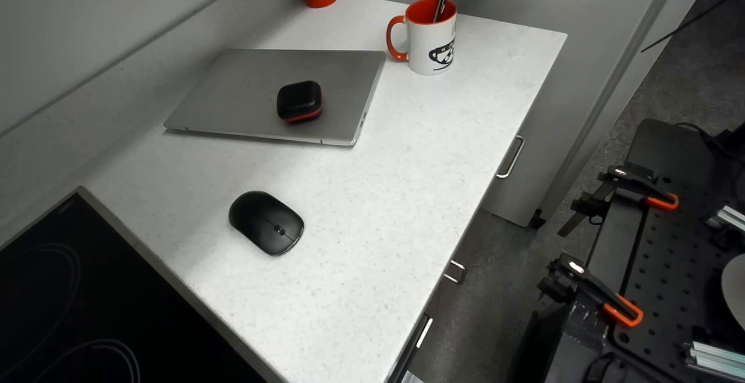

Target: Take the pen out of the mug and put it on the counter

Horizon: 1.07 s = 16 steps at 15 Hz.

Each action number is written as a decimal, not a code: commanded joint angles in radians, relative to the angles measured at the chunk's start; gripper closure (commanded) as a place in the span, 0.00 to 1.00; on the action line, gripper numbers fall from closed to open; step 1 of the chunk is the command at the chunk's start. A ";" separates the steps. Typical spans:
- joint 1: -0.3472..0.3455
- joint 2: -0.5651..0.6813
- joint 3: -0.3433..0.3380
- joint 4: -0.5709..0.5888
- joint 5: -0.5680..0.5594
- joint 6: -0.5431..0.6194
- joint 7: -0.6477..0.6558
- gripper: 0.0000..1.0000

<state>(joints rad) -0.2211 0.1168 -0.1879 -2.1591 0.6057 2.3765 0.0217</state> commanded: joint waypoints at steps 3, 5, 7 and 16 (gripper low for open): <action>-0.005 -0.014 -0.002 0.021 -0.020 -0.037 0.005 1.00; 0.001 -0.047 -0.003 0.006 -0.061 -0.030 0.019 1.00; 0.003 -0.100 -0.006 -0.016 -0.114 -0.025 0.027 1.00; 0.013 -0.313 -0.010 -0.056 -0.231 -0.187 -0.009 1.00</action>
<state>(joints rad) -0.2204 -0.1162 -0.1885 -2.1769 0.4239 2.3003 0.0266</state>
